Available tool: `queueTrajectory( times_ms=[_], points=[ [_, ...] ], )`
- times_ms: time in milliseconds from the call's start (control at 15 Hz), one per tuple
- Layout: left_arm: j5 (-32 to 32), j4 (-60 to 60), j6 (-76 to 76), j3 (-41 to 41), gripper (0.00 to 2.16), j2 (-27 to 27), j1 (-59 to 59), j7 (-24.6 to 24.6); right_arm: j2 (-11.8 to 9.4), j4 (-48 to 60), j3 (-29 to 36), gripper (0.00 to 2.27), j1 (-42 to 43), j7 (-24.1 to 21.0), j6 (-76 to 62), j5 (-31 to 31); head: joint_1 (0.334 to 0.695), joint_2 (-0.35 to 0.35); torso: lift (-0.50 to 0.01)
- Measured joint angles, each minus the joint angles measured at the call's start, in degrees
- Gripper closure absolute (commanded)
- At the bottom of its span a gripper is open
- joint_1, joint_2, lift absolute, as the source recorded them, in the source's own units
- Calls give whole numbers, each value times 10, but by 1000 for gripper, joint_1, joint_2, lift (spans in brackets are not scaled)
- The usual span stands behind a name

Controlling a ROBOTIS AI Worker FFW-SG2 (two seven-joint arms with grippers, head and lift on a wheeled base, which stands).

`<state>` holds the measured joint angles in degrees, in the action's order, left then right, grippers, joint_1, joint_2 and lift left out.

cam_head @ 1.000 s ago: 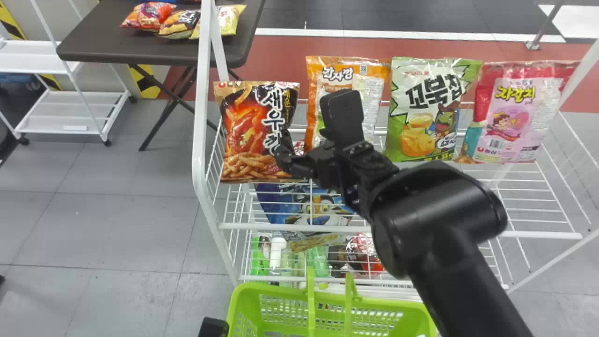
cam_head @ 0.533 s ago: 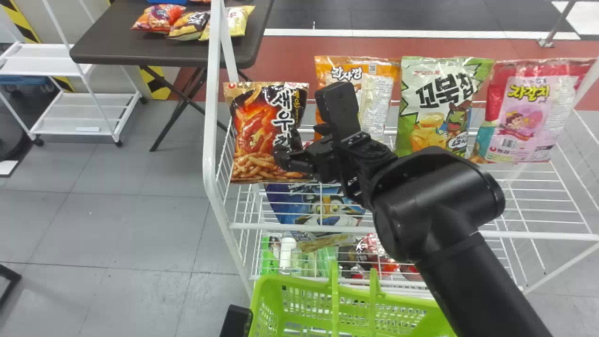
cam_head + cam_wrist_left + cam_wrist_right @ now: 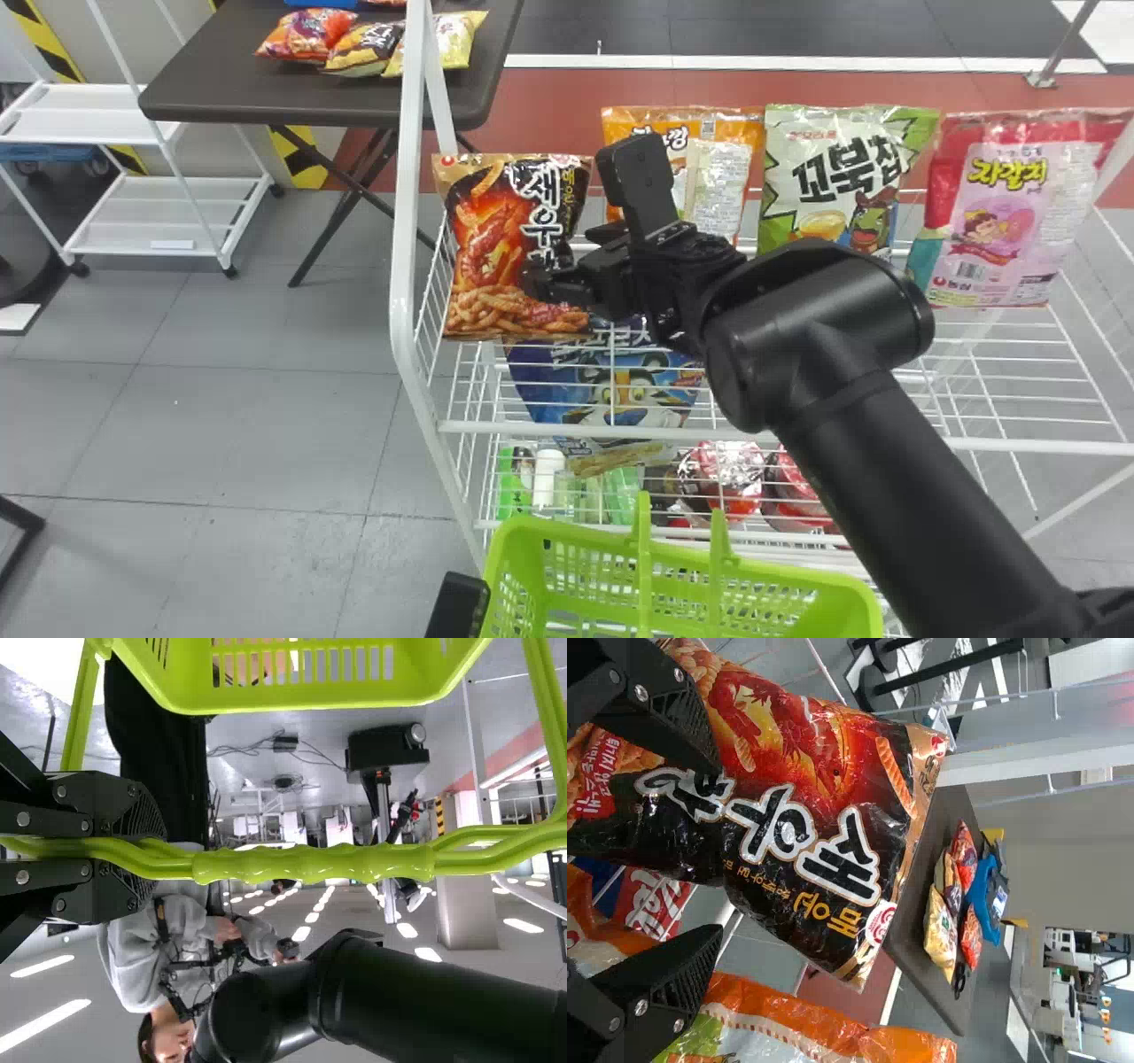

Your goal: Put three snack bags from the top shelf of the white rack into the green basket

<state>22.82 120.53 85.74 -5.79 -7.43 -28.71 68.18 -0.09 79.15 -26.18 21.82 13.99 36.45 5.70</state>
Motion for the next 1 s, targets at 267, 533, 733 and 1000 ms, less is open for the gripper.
queueTrajectory(
  times_ms=[267, 533, 733, 1000],
  points=[
    [1, -6, -1, -6, 2118, 0, 8, 1, 0, -7, -8, 2098, 15, 45, 40, 13, 695, 69, 0],
    [2, -10, 0, -8, 2118, 0, 12, 0, 0, 63, -15, 2132, -23, 48, 101, 1, 695, 86, 0],
    [1, -11, 0, -7, 2118, 0, 11, -2, 0, 173, -15, 2132, -86, 32, 145, -5, 695, 114, 0],
    [-2, -18, -2, -5, 2115, 2, 11, -8, -20, 399, -5, 2132, -194, -27, 203, -17, 695, 109, 0]
  ],
)
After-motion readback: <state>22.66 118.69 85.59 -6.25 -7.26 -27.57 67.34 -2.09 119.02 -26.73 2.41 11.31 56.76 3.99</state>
